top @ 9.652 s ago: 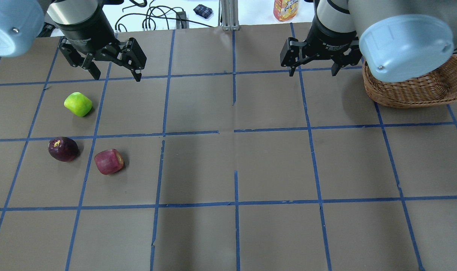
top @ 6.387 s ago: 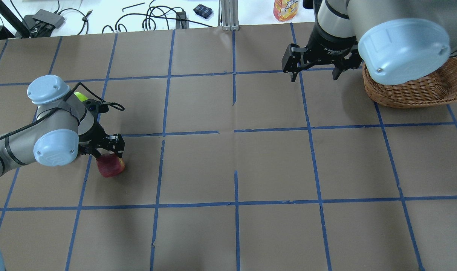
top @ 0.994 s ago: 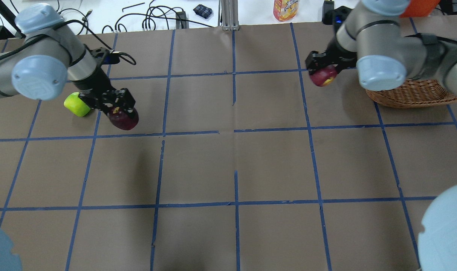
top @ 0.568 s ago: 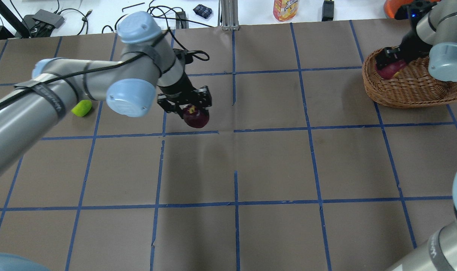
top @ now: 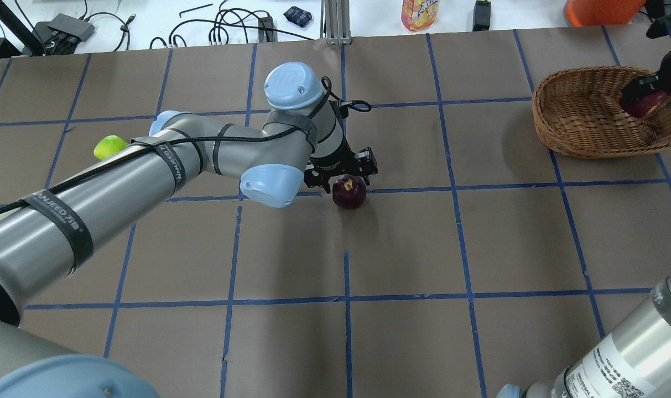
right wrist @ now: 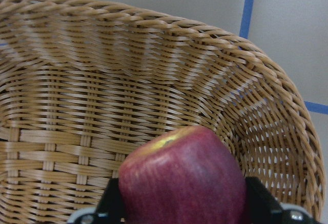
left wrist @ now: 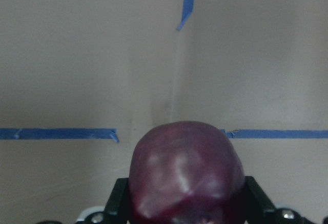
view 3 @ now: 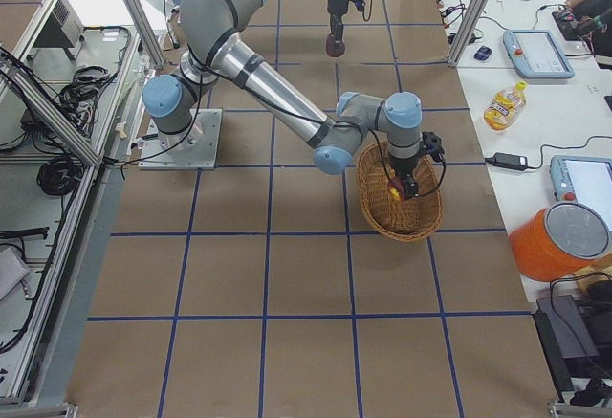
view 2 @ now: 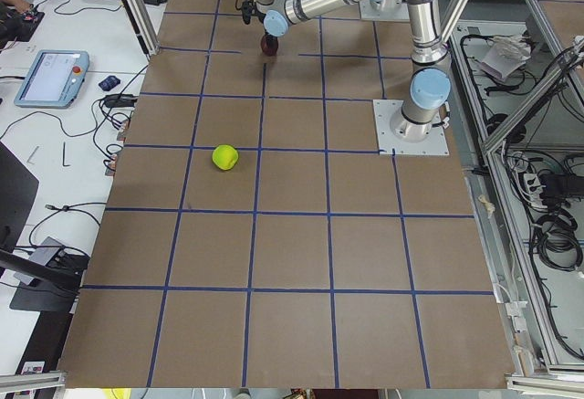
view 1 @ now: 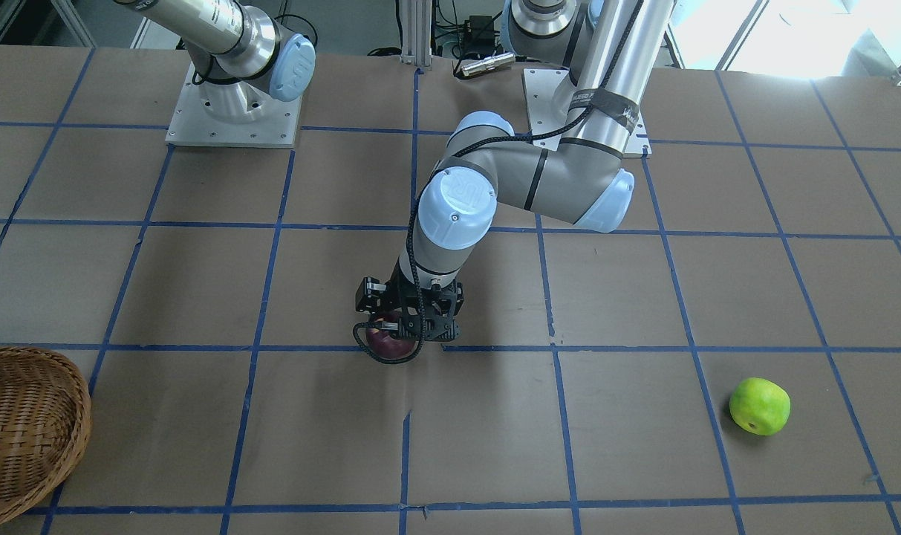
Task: Put all apples into basket
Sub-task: 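Put the red apple in the basket while the left sets the purple apple down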
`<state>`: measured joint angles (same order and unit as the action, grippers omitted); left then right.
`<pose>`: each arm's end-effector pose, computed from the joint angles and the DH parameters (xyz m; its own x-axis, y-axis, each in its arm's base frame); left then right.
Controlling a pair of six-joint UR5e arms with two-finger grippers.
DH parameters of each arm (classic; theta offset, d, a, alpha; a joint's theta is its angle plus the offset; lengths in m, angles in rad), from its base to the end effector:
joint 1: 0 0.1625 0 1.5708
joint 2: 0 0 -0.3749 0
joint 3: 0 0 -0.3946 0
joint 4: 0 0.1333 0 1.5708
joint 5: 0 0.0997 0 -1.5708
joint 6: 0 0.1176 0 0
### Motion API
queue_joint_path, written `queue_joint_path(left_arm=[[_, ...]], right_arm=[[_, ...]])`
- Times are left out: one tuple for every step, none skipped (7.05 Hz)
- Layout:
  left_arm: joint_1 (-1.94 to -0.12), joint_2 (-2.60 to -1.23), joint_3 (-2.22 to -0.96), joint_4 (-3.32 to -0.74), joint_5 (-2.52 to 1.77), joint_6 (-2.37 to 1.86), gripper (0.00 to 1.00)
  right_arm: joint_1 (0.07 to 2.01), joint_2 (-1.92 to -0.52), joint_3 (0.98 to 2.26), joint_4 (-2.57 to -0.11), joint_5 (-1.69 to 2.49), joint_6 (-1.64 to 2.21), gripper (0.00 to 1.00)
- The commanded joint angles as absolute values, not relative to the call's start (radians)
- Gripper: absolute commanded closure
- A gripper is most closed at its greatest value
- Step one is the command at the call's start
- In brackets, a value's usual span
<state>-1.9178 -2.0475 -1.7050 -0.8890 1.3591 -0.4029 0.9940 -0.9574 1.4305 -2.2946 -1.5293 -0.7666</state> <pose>-0.3536 -0.5132 0.1616 -0.9741 -0.0491 0.2206 -0.0464 0.9988 0.0170 -0.2620 -0.6561 0.2002 -0.9737 -0.1770 0.1431 -0.2043 0.9569 -0.2066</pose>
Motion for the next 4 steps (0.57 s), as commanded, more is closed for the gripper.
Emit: queue_joint_path(left_arm=[[-1.910, -2.036, -1.684, -0.870, 1.377, -0.396, 0.00], [-1.837, -2.010, -1.665, -0.896, 1.365, -0.376, 0.00], [-1.769, -1.978, -1.651, -0.958, 1.365, -0.282, 0.00], [-1.696, -1.939, -1.635, -1.083, 1.385, -0.156, 0.00]], right_arm=[[0.995, -0.960, 1.428, -2.281, -1.529, -0.764, 0.00], [1.003, -0.983, 1.430, -2.261, -1.531, -0.765, 0.00], [1.049, -1.036, 1.430, -2.140, -1.529, -0.746, 0.00], [1.128, -1.081, 1.430, -2.003, -1.491, -0.679, 0.00]])
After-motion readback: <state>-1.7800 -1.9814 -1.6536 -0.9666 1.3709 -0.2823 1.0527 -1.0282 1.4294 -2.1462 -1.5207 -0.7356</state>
